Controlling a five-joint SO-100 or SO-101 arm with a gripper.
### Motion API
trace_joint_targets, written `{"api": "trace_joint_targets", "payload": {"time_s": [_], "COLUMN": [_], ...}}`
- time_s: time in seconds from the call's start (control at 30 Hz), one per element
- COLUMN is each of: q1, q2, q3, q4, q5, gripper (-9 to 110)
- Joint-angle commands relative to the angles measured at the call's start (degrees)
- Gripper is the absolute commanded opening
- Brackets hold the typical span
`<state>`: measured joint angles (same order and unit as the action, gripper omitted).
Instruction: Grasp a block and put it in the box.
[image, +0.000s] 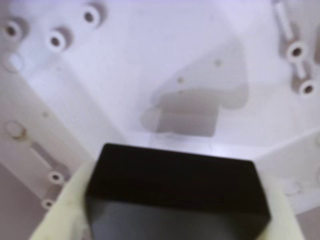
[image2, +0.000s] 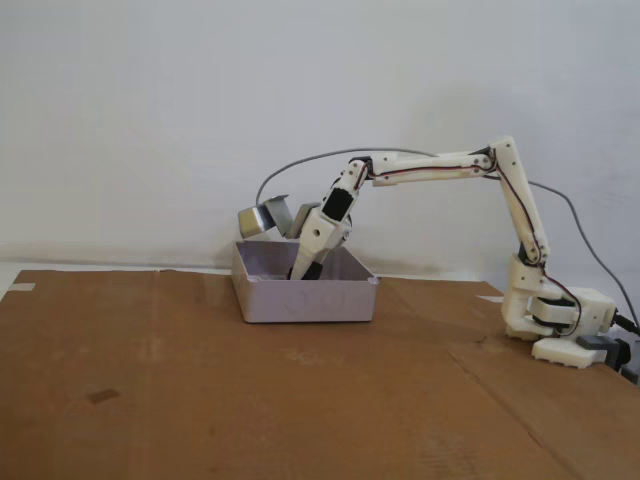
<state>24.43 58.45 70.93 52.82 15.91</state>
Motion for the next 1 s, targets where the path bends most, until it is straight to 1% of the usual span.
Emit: {"api": "trace_joint_targets", "payload": {"time_s": [0.0,0.07,0.2,0.27,0.37,0.97], "q1": [-0.8,-0.8,-0.8,-0.8,-0.8,-1.6], "q2": [3.1,3.1,3.1,3.1,3.1,3.5], "q3": [-2.1,-2.1,-2.2,-2.3,-2.4,-2.4], "q4": [-2.1,-2.1,-2.1,-2.1,-2.1,-2.1], "q5": [-0.6,-0.7,-0.7,-2.0,-3.9,-3.9], "gripper": [35,38,48,50,50,50]}}
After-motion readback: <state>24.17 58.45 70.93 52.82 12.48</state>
